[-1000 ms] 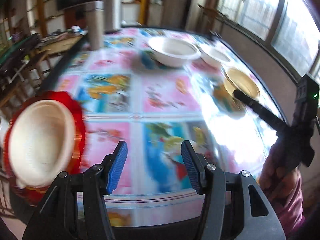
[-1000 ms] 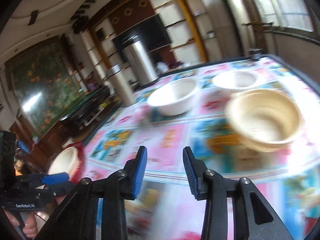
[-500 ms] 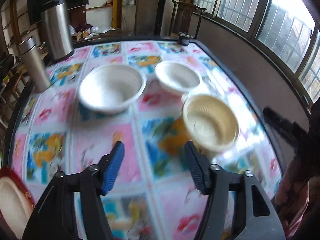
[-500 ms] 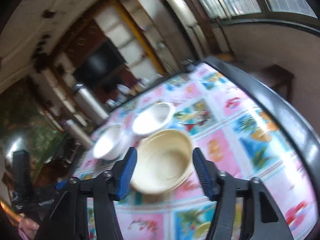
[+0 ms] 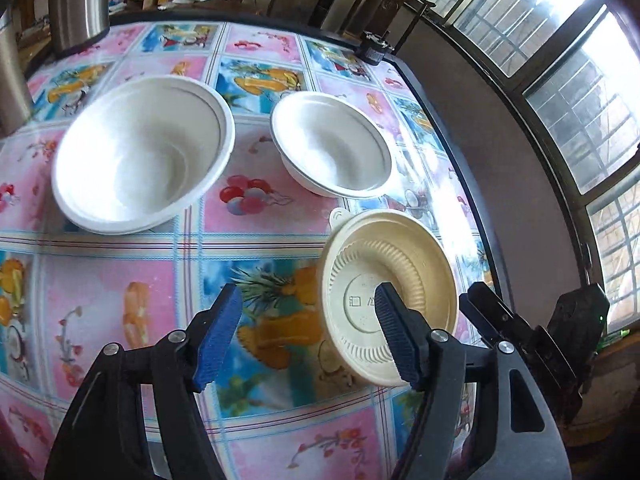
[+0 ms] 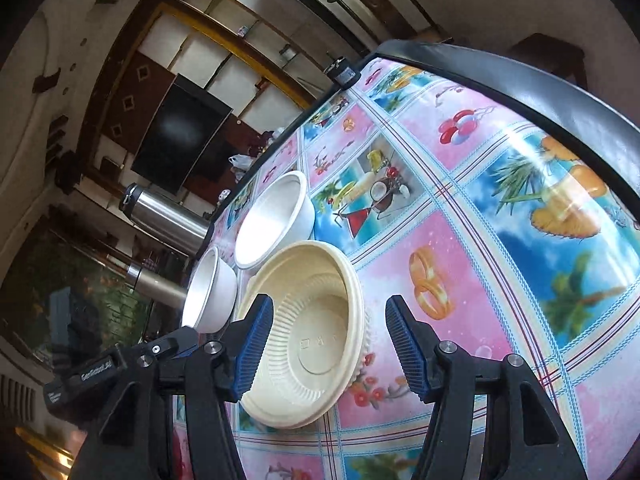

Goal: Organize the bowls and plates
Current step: 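Move the right gripper to the rim of another cream plate, then close both grippers on the rim of the cream plastic plate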

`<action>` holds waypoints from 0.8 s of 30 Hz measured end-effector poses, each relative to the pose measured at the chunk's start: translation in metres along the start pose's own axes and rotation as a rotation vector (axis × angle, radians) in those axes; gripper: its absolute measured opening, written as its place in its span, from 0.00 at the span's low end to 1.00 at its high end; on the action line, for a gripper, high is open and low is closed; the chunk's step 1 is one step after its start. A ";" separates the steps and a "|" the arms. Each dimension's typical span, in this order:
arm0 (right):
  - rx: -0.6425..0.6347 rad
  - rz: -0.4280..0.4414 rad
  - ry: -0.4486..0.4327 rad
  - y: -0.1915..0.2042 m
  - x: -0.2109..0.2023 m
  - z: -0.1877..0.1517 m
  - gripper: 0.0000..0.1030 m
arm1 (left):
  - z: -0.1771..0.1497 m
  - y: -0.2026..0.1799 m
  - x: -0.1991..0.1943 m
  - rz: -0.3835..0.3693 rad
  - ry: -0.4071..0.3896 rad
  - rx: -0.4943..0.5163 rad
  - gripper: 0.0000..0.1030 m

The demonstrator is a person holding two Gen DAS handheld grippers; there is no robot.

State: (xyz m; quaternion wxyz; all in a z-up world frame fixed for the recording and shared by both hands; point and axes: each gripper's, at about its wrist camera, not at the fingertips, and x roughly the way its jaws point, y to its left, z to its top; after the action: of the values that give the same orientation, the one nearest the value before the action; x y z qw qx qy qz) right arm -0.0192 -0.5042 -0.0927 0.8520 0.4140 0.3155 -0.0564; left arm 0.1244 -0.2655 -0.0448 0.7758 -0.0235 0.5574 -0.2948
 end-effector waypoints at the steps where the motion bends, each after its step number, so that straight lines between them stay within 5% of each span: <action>1: 0.015 0.014 0.001 -0.003 -0.001 0.001 0.60 | 0.000 -0.001 0.004 0.001 0.007 -0.003 0.66; 24: 0.061 0.073 0.053 -0.007 0.007 -0.002 0.60 | -0.016 -0.016 0.020 -0.050 0.007 -0.036 0.60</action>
State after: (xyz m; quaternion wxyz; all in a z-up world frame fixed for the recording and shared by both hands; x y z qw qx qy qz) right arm -0.0175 -0.5062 -0.1023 0.8318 0.4523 0.3208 -0.0241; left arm 0.1072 -0.2842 -0.0624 0.7658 -0.0505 0.5645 -0.3041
